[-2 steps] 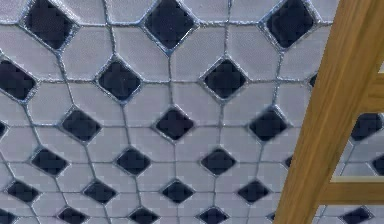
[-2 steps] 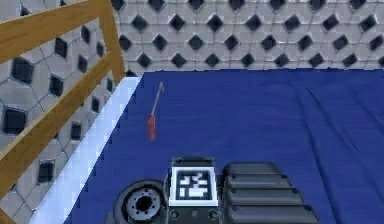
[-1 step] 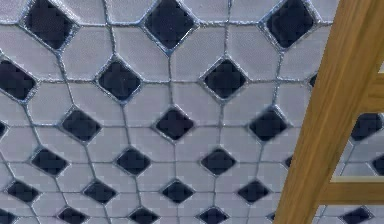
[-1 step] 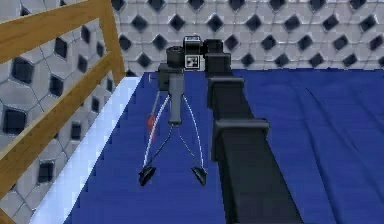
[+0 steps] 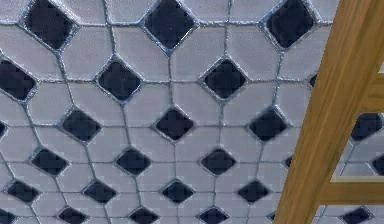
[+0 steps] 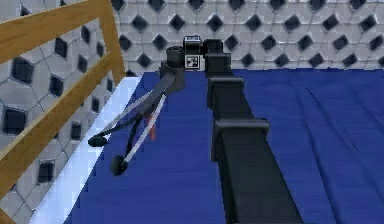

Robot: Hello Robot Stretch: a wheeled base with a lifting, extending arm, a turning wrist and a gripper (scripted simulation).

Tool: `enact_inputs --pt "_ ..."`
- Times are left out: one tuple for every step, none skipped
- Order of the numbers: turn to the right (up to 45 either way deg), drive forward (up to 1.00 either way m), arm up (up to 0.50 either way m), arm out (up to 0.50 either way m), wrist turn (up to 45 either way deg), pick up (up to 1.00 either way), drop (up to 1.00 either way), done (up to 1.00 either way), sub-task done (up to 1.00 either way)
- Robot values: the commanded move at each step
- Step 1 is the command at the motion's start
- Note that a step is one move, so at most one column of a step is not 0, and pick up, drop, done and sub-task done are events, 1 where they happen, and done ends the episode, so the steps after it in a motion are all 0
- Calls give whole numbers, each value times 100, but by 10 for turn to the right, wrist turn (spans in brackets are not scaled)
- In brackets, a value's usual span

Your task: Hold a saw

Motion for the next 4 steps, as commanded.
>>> enact_inputs --pt "0 0 0 0 450 0 0 0 0" --pt "0 0 0 0 450 0 0 0 0" --pt "0 0 0 0 30 0 0 0 0" --pt "0 0 -22 0 0 0 0 0 0"
